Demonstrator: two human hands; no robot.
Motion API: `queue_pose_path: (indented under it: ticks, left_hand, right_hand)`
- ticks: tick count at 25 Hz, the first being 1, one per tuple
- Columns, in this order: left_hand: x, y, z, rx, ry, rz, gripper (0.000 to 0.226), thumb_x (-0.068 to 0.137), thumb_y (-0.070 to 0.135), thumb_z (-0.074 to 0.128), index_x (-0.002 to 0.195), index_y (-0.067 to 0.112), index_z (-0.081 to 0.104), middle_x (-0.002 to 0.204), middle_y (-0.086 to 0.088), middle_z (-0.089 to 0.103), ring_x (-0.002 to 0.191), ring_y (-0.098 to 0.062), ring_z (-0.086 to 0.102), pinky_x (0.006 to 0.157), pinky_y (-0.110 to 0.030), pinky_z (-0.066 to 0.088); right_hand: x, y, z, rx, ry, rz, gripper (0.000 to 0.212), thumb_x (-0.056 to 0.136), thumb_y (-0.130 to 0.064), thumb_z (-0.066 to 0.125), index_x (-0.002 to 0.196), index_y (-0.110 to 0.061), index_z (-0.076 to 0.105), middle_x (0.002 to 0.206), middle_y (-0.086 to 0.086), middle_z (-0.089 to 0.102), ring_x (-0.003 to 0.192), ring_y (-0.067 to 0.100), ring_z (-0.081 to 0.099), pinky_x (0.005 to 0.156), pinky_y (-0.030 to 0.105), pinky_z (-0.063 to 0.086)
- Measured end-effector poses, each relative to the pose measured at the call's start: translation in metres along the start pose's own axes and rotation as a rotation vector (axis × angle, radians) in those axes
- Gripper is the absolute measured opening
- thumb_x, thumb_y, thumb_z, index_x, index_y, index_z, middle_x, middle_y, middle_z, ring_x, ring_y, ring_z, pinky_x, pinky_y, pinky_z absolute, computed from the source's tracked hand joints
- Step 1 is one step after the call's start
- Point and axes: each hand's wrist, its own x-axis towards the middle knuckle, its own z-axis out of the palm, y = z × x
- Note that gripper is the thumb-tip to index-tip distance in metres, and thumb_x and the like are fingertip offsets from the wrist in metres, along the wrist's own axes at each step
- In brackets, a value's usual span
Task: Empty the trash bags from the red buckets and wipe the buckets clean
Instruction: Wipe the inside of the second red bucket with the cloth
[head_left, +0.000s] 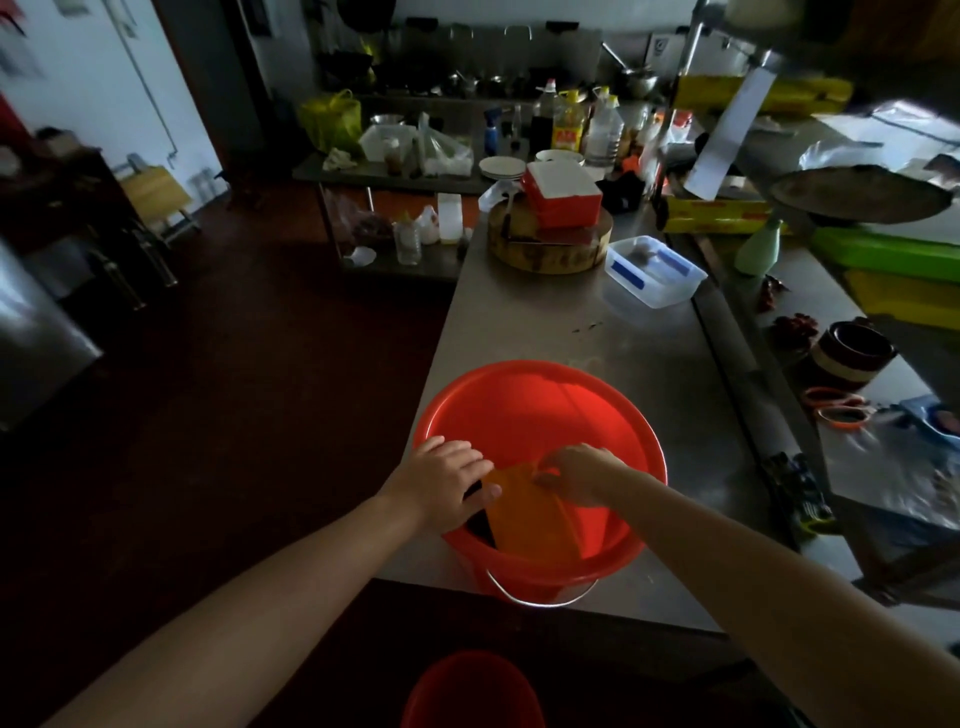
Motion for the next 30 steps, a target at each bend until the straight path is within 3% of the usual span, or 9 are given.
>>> queue_pose_path:
  ticks: [4, 6, 9, 14, 17, 20, 23, 26, 30]
  left_hand:
    - [0.009, -0.006, -0.002, 0.03, -0.015, -0.108, 0.071, 0.099, 0.066, 0.009, 0.155, 0.029, 0.029, 0.164, 0.0, 0.024, 0.153, -0.017, 0.009, 0.125, -0.045, 0.006]
    - [0.016, -0.009, 0.001, 0.034, -0.024, -0.153, 0.068, 0.1, 0.065, 0.01, 0.157, 0.031, 0.024, 0.166, -0.001, 0.016, 0.154, -0.017, 0.0, 0.125, -0.046, 0.0]
    - [0.027, -0.017, 0.005, 0.028, 0.0, -0.185, 0.066, 0.1, 0.064, 0.012, 0.157, 0.032, 0.021, 0.167, -0.002, 0.01, 0.154, -0.018, -0.006, 0.124, -0.048, -0.002]
    - [0.067, -0.046, 0.013, -0.037, -0.01, -0.172, 0.062, 0.102, 0.058, 0.018, 0.158, 0.032, 0.015, 0.168, -0.007, -0.005, 0.153, -0.021, -0.015, 0.124, -0.047, -0.003]
    - [0.089, -0.061, 0.02, -0.066, -0.006, -0.155, 0.061, 0.105, 0.051, 0.016, 0.16, 0.026, 0.007, 0.166, -0.01, -0.016, 0.152, -0.023, -0.018, 0.125, -0.048, 0.004]
    - [0.086, -0.068, 0.026, -0.14, 0.038, -0.143, 0.061, 0.104, 0.043, 0.012, 0.16, 0.019, 0.003, 0.165, -0.009, -0.016, 0.152, -0.022, -0.018, 0.126, -0.045, 0.006]
    - [0.083, -0.078, 0.032, -0.176, 0.074, -0.137, 0.062, 0.101, 0.04, 0.014, 0.158, 0.016, 0.006, 0.166, -0.008, -0.01, 0.153, -0.021, -0.013, 0.125, -0.045, 0.011]
    - [0.087, -0.075, 0.037, -0.149, 0.084, -0.132, 0.062, 0.101, 0.04, 0.019, 0.158, 0.015, 0.012, 0.167, -0.009, -0.002, 0.154, -0.021, -0.006, 0.125, -0.046, 0.013]
    - [0.09, -0.07, 0.037, -0.077, 0.05, -0.141, 0.063, 0.103, 0.043, 0.017, 0.158, 0.013, 0.013, 0.167, -0.009, -0.003, 0.154, -0.022, -0.005, 0.124, -0.045, 0.01]
  right_hand:
    - [0.02, 0.005, 0.014, 0.022, -0.094, 0.032, 0.043, 0.102, -0.053, 0.042, 0.134, -0.028, 0.059, 0.127, 0.001, 0.065, 0.107, 0.022, 0.064, 0.091, 0.04, 0.055]
    - [0.034, 0.006, 0.027, 0.016, -0.143, 0.032, 0.049, 0.101, -0.053, 0.044, 0.14, -0.026, 0.054, 0.137, 0.005, 0.06, 0.118, 0.026, 0.06, 0.101, 0.044, 0.05]
    - [0.054, 0.001, 0.046, 0.034, -0.204, 0.037, 0.059, 0.102, -0.051, 0.045, 0.155, -0.026, 0.036, 0.158, 0.006, 0.039, 0.14, 0.03, 0.043, 0.116, 0.044, 0.035]
    - [0.088, -0.012, 0.07, 0.008, -0.29, 0.076, 0.07, 0.1, -0.057, 0.047, 0.16, -0.031, 0.021, 0.169, 0.004, 0.009, 0.151, 0.032, 0.025, 0.119, 0.048, 0.03]
    - [0.101, -0.029, 0.078, -0.052, -0.286, 0.095, 0.075, 0.1, -0.059, 0.046, 0.162, -0.029, 0.016, 0.17, 0.004, 0.0, 0.156, 0.03, 0.005, 0.124, 0.048, 0.014]
    - [0.118, -0.043, 0.097, -0.212, -0.214, 0.118, 0.075, 0.098, -0.065, 0.041, 0.161, -0.035, 0.014, 0.17, 0.005, 0.005, 0.155, 0.034, 0.003, 0.122, 0.056, 0.004]
    - [0.125, -0.053, 0.108, -0.355, -0.037, 0.052, 0.057, 0.096, -0.057, 0.038, 0.149, -0.035, 0.036, 0.15, 0.004, 0.039, 0.138, 0.039, 0.031, 0.109, 0.06, 0.022]
    - [0.135, -0.05, 0.121, -0.321, 0.164, 0.037, 0.046, 0.095, -0.049, 0.039, 0.134, -0.026, 0.049, 0.127, 0.008, 0.051, 0.121, 0.04, 0.043, 0.102, 0.06, 0.029]
    - [0.159, -0.031, 0.16, -0.261, -0.011, 0.076, 0.061, 0.095, -0.051, 0.047, 0.15, -0.027, 0.035, 0.147, 0.01, 0.04, 0.14, 0.041, 0.031, 0.11, 0.062, 0.02]
